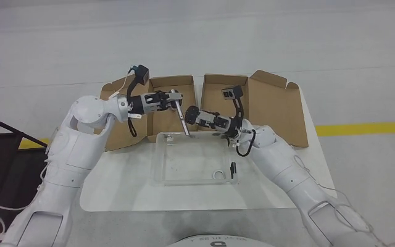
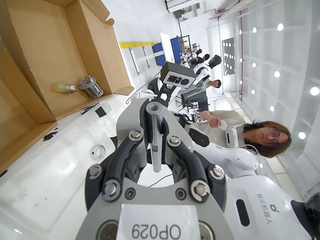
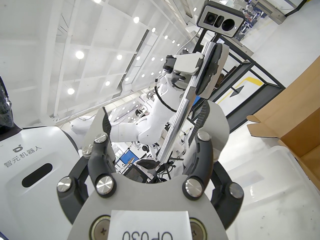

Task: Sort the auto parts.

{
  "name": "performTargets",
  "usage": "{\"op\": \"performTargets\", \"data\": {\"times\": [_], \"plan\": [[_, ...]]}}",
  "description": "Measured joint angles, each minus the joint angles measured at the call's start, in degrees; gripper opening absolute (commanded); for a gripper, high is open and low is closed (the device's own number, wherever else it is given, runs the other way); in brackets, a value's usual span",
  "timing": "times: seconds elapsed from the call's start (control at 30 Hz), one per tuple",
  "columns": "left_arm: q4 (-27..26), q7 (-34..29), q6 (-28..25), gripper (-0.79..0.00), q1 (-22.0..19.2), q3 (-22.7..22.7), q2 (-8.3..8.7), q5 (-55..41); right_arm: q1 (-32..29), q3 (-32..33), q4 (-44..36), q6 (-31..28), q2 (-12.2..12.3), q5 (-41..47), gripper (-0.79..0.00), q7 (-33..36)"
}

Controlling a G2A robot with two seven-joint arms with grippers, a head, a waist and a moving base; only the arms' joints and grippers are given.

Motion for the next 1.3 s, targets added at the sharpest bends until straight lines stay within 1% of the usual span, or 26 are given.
{"op": "performTargets", "data": {"times": [0.17,0.33,0.47,0.57,0.8,0.9,0.97,1.03,1.3], "plan": [[3.9,1.7,-1.7,-0.785,-1.3,-0.2,-0.18,1.0,-2.4,3.4,-1.5,-1.1,1.1,1.7,0.0,-0.1],[7.5,5.7,-4.3,-0.785,-1.0,-1.9,0.0,3.3,-6.4,8.1,-5.5,-2.5,2.7,2.2,0.0,-1.5],[10.9,9.0,-5.0,-0.785,-0.8,-2.8,-0.12,2.7,-10.0,12.0,-9.4,-3.3,4.0,2.5,0.0,-2.3],[13.5,10.9,-5.0,-0.785,-1.1,-2.4,-0.38,3.1,-11.4,13.3,-10.9,-3.4,4.4,2.8,0.0,-2.4],[13.7,11.2,-4.9,-0.785,-0.9,-2.3,-0.36,3.4,-11.3,13.2,-10.8,-3.4,4.4,2.8,0.0,-2.4],[14.5,14.9,-4.0,-0.785,0.5,-1.9,-0.19,8.3,-11.3,13.2,-10.8,-3.4,4.4,2.8,0.0,-2.4],[14.8,17.8,-3.0,-0.785,0.2,-0.9,-0.46,11.5,-11.3,13.2,-10.8,-3.3,4.4,2.8,0.0,-2.4],[15.3,19.4,-2.1,-0.785,-0.8,0.7,-1.01,12.8,-11.3,13.2,-10.8,-3.3,4.4,2.8,0.0,-2.4],[20.8,24.6,-0.2,-0.785,-7.9,11.0,-4.78,19.3,-11.3,13.2,-10.8,-3.3,4.4,2.8,0.0,-2.4]]}}
